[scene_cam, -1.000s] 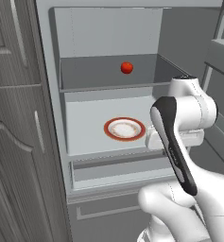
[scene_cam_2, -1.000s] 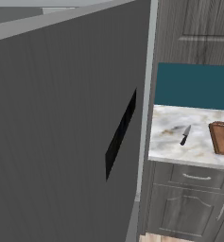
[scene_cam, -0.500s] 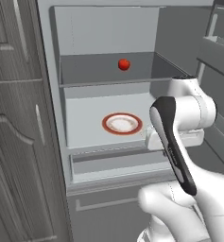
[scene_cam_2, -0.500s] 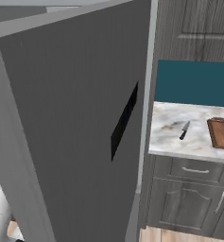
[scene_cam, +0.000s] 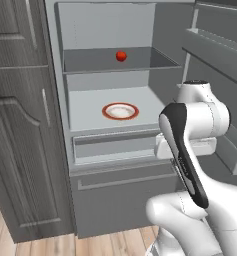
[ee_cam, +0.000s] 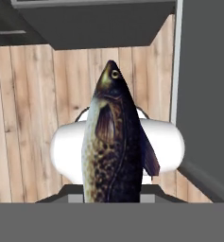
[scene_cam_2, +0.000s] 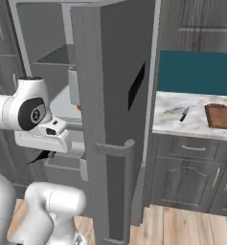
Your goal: Retrieve the fish from the fridge and place it on the cutting board.
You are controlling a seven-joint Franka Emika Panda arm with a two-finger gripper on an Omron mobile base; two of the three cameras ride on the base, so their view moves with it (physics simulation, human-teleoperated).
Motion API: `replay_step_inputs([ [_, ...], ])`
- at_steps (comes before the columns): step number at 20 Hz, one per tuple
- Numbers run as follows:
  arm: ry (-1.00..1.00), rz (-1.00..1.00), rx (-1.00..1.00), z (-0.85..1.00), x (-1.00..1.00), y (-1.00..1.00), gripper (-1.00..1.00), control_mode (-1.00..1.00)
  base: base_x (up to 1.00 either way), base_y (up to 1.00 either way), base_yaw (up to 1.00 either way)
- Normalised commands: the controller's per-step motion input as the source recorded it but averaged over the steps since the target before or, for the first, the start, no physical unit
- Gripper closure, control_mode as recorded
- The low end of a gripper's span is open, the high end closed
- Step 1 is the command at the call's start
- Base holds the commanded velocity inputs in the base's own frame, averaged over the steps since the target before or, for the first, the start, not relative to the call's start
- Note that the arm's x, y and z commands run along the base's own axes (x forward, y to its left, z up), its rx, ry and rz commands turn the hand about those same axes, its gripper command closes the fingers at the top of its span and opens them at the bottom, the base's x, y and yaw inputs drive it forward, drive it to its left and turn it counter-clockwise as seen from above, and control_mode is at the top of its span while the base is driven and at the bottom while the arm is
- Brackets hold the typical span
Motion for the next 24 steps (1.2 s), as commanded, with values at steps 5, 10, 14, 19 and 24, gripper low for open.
replay_step_inputs([
  [5, 0.0, 0.0, 0.0, 0.0, 0.0, 0.0, 1.0, 1.0, -0.7, 0.0, 0.0],
  [10, 0.0, 0.0, 0.0, 0.0, 0.0, 0.0, 1.0, 1.0, -0.59, 0.0, 0.0],
  [14, 0.0, 0.0, 0.0, 0.0, 0.0, 0.0, 1.0, 1.0, -0.5, -0.08, 0.0],
  [19, 0.0, 0.0, 0.0, 0.0, 0.0, 0.0, 1.0, 1.0, -0.11, -0.69, 0.0],
  [24, 0.0, 0.0, 0.0, 0.0, 0.0, 0.0, 1.0, 1.0, 0.0, -1.0, 0.0],
])
